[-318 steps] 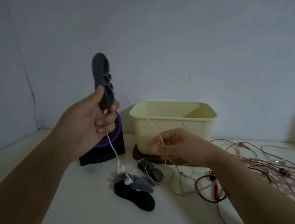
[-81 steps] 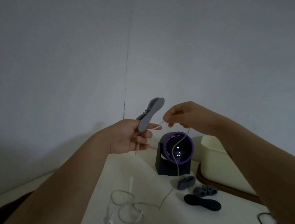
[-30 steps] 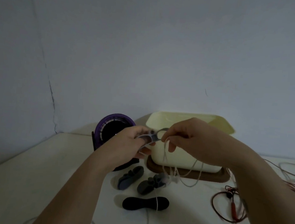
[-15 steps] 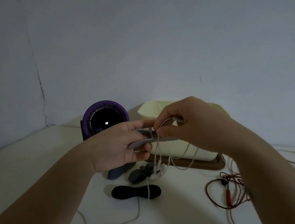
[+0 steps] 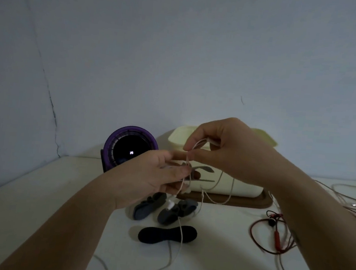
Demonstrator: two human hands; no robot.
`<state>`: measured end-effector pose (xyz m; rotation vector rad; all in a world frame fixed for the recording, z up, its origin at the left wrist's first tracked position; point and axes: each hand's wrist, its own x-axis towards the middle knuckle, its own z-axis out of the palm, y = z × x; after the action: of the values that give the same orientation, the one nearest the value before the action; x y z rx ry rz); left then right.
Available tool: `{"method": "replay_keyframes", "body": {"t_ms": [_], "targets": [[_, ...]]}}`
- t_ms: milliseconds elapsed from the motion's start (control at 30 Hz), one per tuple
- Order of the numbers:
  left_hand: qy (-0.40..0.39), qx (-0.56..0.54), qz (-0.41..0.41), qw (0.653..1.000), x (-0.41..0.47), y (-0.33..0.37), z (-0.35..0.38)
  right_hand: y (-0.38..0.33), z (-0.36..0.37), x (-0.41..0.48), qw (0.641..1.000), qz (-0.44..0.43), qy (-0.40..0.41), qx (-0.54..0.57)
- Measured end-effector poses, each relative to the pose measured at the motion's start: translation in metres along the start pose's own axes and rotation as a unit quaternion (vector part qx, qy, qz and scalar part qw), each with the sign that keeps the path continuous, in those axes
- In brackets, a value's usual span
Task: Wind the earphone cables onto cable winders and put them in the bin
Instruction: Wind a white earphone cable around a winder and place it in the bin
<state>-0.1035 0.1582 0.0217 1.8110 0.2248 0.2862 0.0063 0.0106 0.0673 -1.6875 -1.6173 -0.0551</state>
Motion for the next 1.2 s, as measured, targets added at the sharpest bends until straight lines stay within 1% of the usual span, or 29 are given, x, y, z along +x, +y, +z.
{"method": "replay_keyframes", "body": {"t_ms": [167,367,567,633,733,800,833,900,933,967,1033,1067,1100,1133,1200], "targets": [[0.008,0.051,0.011,0.999,-0.002,0.001,0.002,-0.001,0.002,0.000,1.000,-0.001,0.017,0.015],[0.006,0.051,0.017,0.999,-0.003,0.004,0.012,0.006,0.003,0.002,0.997,0.002,0.075,0.036],[-0.009,0.044,0.006,0.999,-0.005,0.006,0.015,0.019,0.008,0.006,0.991,0.032,0.098,0.087],[-0.011,0.017,-0.004,1.000,-0.005,0.007,0.015,0.026,0.012,0.008,0.987,0.049,0.113,0.107],[-0.003,-0.062,-0.015,0.998,-0.004,0.007,0.016,0.038,0.020,0.011,0.979,0.095,0.127,0.126],[0.029,-0.101,-0.016,0.994,-0.002,0.006,0.015,0.043,0.023,0.012,0.978,0.118,0.144,0.097],[0.050,-0.122,-0.013,0.991,-0.001,0.005,0.013,0.045,0.022,0.012,0.976,0.120,0.168,0.072],[0.101,-0.178,-0.003,0.979,0.001,0.004,0.008,0.040,0.015,0.009,0.968,0.093,0.223,0.061],[0.128,-0.209,0.003,0.970,0.001,0.004,0.005,0.035,0.012,0.008,0.968,0.066,0.229,0.074],[0.151,-0.236,0.010,0.960,0.002,0.004,0.003,0.030,0.010,0.006,0.973,0.036,0.209,0.091],[0.181,-0.267,0.025,0.946,0.001,0.005,-0.001,0.020,0.014,0.003,0.989,-0.019,0.115,0.091],[0.188,-0.269,0.029,0.944,0.001,0.005,-0.002,0.019,0.020,0.003,0.994,-0.041,0.079,0.061],[0.191,-0.268,0.033,0.944,0.001,0.005,-0.002,0.020,0.028,0.004,0.995,-0.064,0.069,0.019],[0.189,-0.267,0.035,0.944,0.001,0.005,-0.002,0.022,0.035,0.006,0.993,-0.083,0.086,-0.014],[0.188,-0.269,0.037,0.944,0.001,0.005,0.000,0.026,0.046,0.009,0.984,-0.090,0.149,-0.023]]}}
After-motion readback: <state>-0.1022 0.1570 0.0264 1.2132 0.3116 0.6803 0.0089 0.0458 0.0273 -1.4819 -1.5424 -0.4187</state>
